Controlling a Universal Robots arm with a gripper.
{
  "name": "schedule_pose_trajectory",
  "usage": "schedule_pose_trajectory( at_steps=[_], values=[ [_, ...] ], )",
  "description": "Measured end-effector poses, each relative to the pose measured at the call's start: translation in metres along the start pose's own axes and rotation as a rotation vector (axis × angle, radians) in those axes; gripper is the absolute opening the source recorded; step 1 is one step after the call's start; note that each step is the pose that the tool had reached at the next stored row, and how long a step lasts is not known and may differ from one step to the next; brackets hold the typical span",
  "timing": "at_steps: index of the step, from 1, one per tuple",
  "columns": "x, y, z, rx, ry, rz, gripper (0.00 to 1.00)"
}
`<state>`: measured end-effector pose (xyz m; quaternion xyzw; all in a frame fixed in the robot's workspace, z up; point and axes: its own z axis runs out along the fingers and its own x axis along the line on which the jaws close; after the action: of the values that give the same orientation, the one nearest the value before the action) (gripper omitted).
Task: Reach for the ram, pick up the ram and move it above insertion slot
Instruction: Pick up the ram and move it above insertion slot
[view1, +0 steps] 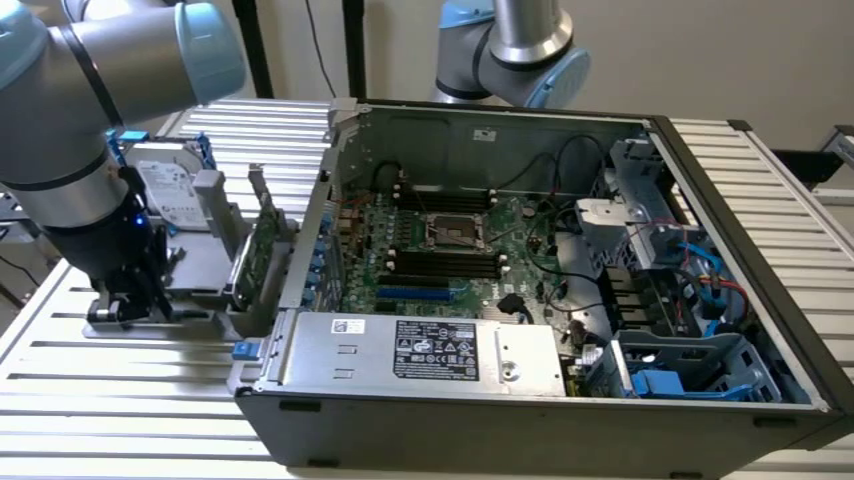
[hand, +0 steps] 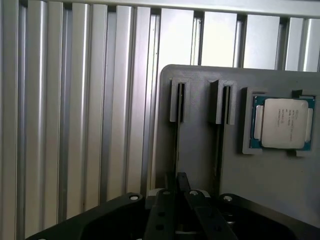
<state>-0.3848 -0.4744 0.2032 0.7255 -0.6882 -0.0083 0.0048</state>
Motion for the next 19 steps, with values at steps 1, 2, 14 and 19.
schedule_pose_trajectory(
  at_steps=[1,2,14,19],
  values=[
    [0.000,0.0000,-0.0016,-0.0011,-0.0001,0.000,0.13],
    [0.000,-0.0001,-0.0035,-0.0026,-0.0001,0.000,0.13],
    [0.000,-0.0023,-0.0485,-0.0218,-0.0012,0.000,0.13],
    [0.000,-0.0043,-0.0711,-0.0243,-0.0013,0.000,0.13]
  ],
)
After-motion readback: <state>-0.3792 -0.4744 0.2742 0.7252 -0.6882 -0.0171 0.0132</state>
